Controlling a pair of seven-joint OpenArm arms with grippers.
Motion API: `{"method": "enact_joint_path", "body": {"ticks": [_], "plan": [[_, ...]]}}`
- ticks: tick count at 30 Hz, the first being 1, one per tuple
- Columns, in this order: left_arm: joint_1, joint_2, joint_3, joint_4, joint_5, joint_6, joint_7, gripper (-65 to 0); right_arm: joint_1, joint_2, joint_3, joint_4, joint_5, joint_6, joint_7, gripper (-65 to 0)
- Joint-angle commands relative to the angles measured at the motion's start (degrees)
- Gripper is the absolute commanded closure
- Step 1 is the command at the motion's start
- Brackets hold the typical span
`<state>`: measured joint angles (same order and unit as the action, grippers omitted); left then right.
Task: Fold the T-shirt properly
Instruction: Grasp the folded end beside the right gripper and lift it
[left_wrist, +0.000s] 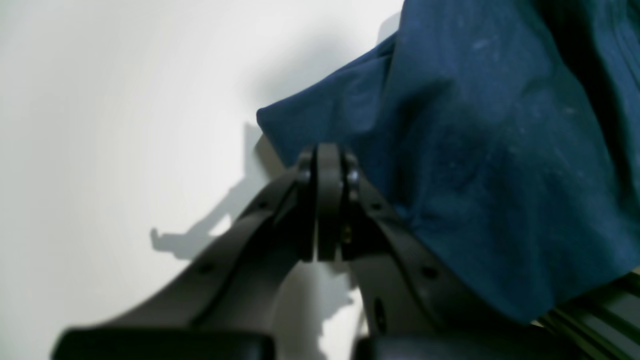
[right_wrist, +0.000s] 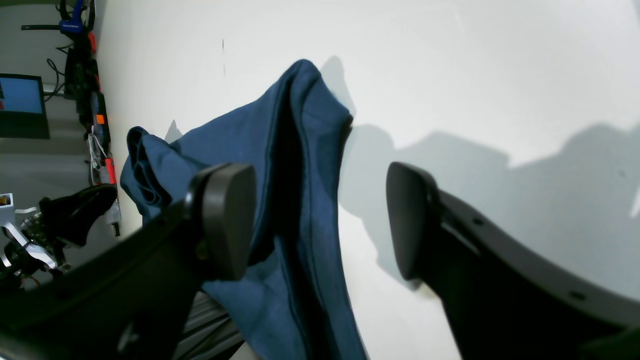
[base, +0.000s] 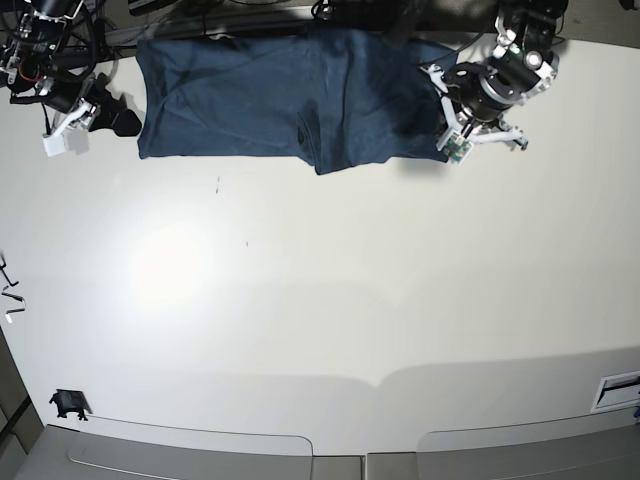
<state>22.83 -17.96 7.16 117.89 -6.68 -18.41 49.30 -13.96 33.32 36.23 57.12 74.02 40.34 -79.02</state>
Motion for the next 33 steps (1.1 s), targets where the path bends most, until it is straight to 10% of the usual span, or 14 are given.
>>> {"method": "enact_joint_path", "body": {"ticks": [1, 33], "plan": [[-0.1, -0.3, 0.0, 1.1, -0.5, 0.0, -1.2, 0.0, 0.0, 0.8, 0.2, 0.3, -2.1, -0.3, -1.0, -39.6], [-0.1, -0.3, 0.0, 1.1, -0.5, 0.0, -1.4, 0.0, -2.3, -5.7, -2.1, 0.3, -1.4, -0.3, -1.0, -44.1]]}}
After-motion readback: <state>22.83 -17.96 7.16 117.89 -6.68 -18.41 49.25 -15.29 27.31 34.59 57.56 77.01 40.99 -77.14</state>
